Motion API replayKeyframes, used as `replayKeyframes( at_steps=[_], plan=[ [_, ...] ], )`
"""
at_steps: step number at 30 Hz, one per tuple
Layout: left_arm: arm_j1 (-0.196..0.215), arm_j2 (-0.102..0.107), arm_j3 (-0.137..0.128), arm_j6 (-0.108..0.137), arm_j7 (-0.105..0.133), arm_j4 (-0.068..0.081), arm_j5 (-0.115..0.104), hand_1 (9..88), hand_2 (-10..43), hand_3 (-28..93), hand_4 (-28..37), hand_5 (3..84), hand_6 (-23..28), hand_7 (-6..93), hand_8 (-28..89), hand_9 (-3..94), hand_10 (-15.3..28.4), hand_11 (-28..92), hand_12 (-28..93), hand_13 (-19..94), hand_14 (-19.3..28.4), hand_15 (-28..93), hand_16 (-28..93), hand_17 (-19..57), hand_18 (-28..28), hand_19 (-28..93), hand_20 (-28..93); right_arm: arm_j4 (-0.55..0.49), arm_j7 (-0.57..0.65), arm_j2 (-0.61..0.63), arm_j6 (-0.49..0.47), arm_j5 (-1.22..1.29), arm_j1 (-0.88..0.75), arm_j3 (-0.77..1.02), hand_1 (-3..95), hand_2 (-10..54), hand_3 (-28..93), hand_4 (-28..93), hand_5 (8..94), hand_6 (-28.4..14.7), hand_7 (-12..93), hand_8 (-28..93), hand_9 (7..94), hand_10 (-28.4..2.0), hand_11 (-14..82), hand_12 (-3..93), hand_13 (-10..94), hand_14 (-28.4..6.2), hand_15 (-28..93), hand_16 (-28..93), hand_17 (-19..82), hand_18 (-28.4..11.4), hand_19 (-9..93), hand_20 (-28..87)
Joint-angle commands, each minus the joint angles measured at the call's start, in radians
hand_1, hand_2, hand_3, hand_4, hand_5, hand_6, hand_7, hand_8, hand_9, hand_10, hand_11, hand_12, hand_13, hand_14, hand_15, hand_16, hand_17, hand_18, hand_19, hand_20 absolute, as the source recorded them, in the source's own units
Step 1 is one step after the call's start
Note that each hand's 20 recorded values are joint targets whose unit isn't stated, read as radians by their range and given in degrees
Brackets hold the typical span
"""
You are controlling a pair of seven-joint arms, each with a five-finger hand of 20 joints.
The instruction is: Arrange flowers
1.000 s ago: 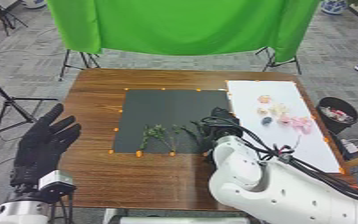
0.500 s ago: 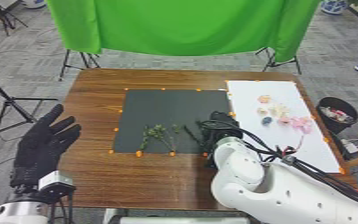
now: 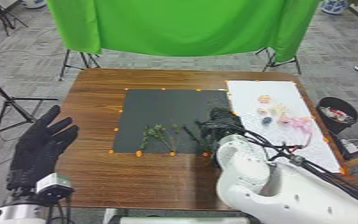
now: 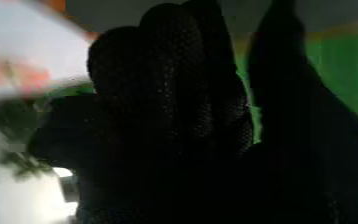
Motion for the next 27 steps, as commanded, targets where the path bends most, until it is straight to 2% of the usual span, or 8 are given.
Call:
replayKeyframes(
  at_steps=[1,3,5,10,13,16,17,27],
  plan=[
    [0.038,-0.004,-0.023,-0.004,-0.012,-0.009,0.011,30.1,6.9,65,-20.7,34.9,8.6,10.3,-8,30.3,18.8,28,11,19,25.5,55,-12,-7.8,26.1,51,5,-0.120,-0.077,0.081,-0.115,0.137,-0.051,0.262,32.7,-2.6,71,-17,73.4,-9.1,24,-6,80.7,-18.6,35.3,20.0,80,-13.0,59,15,62,-13.5,93,-1],
    [0.032,-0.002,-0.019,-0.004,-0.019,-0.007,0.015,30.1,6.9,65,-20.6,34.8,8.6,10.3,-8,30.1,18.7,28,11,19,25.5,55,-12,-7.9,26.1,51,5,-0.101,-0.092,0.077,-0.147,0.265,-0.064,0.348,32.3,-0.6,69,-16,68.5,-10.2,22,-7,76.1,-21.4,31.2,18.3,76,-15.3,59,13,62,-13.5,93,-5],
    [0.036,0.004,-0.015,0.001,-0.006,-0.009,0.008,30.0,6.8,64,-20.7,34.8,8.6,10.3,-8,30.1,18.6,28,11,19,25.6,55,-12,-7.9,26.2,51,5,-0.066,-0.074,0.077,-0.189,0.303,-0.047,0.370,32.2,0.0,69,-16,65.6,-10.6,21,-7,72.6,-22.8,28.6,17.7,74,-16.0,59,12,60,-13.7,93,-7],
    [0.032,-0.014,-0.020,0.000,-0.032,-0.011,0.025,29.9,6.8,64,-20.7,34.7,8.4,10.3,-8,30.1,18.6,28,11,19,25.6,55,-12,-7.9,26.2,51,5,0.008,-0.039,0.119,-0.238,0.327,0.003,0.341,32.1,-0.1,70,-16,59.2,-11.6,17,-8,66.2,-25.3,21.2,15.6,71,-16.9,58,11,59,-14.4,93,-7],
    [0.019,-0.025,-0.015,-0.003,-0.051,-0.011,0.033,29.9,6.9,64,-20.7,34.7,8.5,10.4,-8,30.2,18.6,28,11,19,25.5,55,-12,-7.9,26.1,51,5,0.046,-0.014,0.136,-0.235,0.357,0.012,0.335,33.1,-0.1,70,-16,59.0,-11.4,16,-7,65.0,-25.3,18.3,15.0,72,-16.5,58,10,59,-14.4,93,-7],
    [0.018,-0.023,-0.004,-0.002,-0.042,-0.011,0.028,30.0,6.9,64,-20.7,34.7,8.5,10.4,-8,30.4,18.8,28,11,19,25.6,55,-12,-8.0,26.1,51,5,0.065,0.003,0.158,-0.233,0.351,0.010,0.330,33.5,-0.1,70,-16,58.8,-11.1,16,-7,64.4,-25.1,17.4,14.9,73,-16.3,58,10,60,-14.2,93,-6],
    [0.014,-0.029,-0.004,-0.006,-0.053,-0.010,0.036,30.0,6.9,64,-20.6,34.8,8.5,10.4,-8,30.4,18.8,28,11,19,25.6,55,-12,-8.0,26.1,51,5,0.068,0.009,0.163,-0.227,0.344,0.007,0.330,33.6,-0.1,70,-16,58.8,-11.0,16,-7,64.3,-25.0,17.2,14.9,73,-16.2,58,10,60,-14.1,93,-6],
    [-0.006,-0.052,0.001,-0.014,-0.077,-0.007,0.050,30.0,7.0,64,-20.5,34.9,8.6,10.5,-8,30.6,18.9,28,11,20,25.6,55,-12,-7.9,26.0,51,5,0.121,0.055,0.173,-0.247,0.391,-0.017,0.363,34.0,0.0,70,-17,59.2,-10.1,17,-7,66.6,-24.5,17.0,14.8,76,-15.4,58,10,61,-13.2,93,-5]
  ],
)
